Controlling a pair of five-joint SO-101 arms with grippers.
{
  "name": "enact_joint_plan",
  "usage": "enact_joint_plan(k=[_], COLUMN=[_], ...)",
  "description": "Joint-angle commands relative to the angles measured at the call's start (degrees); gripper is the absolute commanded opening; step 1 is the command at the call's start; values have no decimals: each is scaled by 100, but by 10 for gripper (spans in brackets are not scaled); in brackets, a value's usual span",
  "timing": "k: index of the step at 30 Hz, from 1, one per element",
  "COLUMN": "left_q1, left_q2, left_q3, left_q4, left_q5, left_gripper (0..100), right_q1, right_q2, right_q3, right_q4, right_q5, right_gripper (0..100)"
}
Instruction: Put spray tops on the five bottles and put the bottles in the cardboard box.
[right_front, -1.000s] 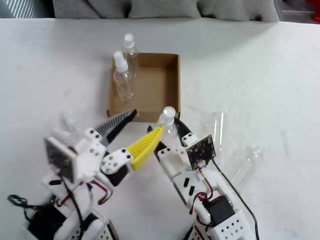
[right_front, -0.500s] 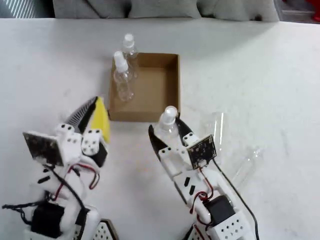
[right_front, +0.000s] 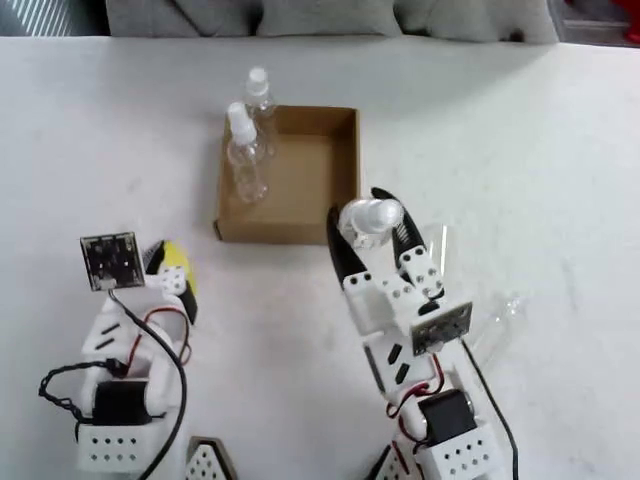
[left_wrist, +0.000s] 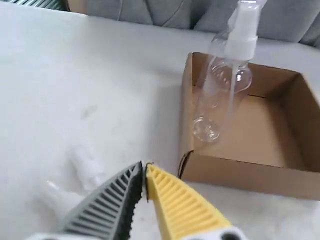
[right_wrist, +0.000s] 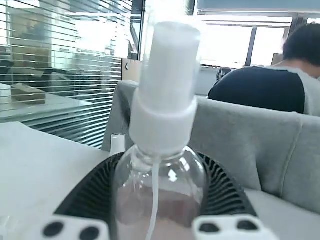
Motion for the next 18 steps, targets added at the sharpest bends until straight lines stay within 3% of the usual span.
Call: enact_joint_plan(k=[1, 5, 9, 12, 18], left_q1=[-435, -760, -884, -866, -875], left_q2=[-75, -75, -75, -75, -66], left_q3=[185, 360, 545, 712, 774], left_q4=[0, 0, 0, -79, 26], left_q5=[-132, -844, -1108, -1284, -1495], left_gripper=[22, 22, 22, 22, 22], right_q1=[119, 180, 171, 145, 189], right_q2=[-4, 4, 365, 1086, 3108], right_q3=[-220, -220, -422, -747, -1679], right_q4=[-444, -725, -752, -752, -1437], right_q5=[378, 378, 352, 316, -484], right_gripper=[18, 20, 21, 17, 17])
